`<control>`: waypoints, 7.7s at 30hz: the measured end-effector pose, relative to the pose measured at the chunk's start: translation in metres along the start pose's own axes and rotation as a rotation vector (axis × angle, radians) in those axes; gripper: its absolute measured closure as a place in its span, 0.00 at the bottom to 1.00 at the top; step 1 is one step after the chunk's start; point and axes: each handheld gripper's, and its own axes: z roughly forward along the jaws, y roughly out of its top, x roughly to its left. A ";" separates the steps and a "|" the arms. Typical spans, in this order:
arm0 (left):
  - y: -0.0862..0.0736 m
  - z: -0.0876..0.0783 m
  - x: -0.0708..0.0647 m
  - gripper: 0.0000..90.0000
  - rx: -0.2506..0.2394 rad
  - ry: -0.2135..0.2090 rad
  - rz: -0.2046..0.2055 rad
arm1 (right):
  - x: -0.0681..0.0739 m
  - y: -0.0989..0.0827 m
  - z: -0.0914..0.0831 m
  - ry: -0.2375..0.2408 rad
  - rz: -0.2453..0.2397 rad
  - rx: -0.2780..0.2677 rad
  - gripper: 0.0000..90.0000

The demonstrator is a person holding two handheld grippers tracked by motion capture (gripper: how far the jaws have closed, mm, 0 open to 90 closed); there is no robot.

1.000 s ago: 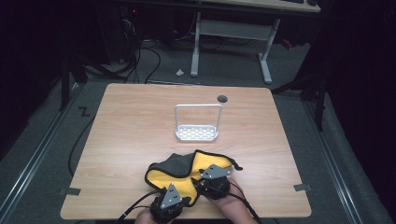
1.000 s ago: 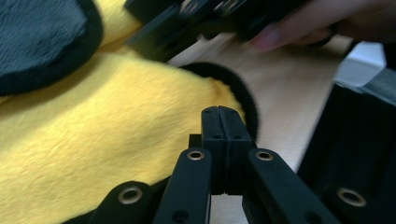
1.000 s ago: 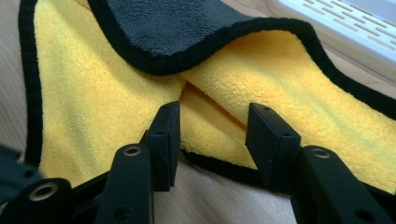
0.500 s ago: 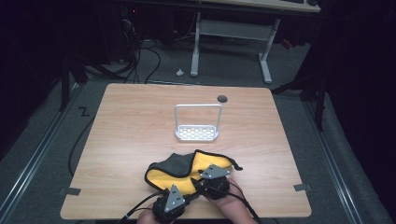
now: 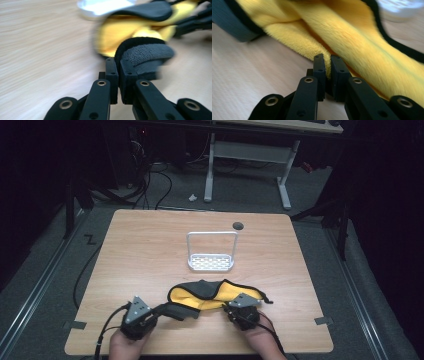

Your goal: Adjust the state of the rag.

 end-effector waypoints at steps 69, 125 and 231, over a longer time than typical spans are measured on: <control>-0.001 0.035 0.009 0.64 0.123 -0.258 -0.108 | -0.069 -0.051 -0.049 -0.158 0.210 0.082 0.99; 0.007 0.067 -0.015 0.97 0.198 -0.133 -0.005 | -0.046 -0.046 -0.050 -0.177 0.098 0.091 0.96; 0.001 0.039 -0.012 0.75 0.147 -0.003 -0.010 | -0.066 -0.032 -0.041 -0.203 0.171 0.008 0.75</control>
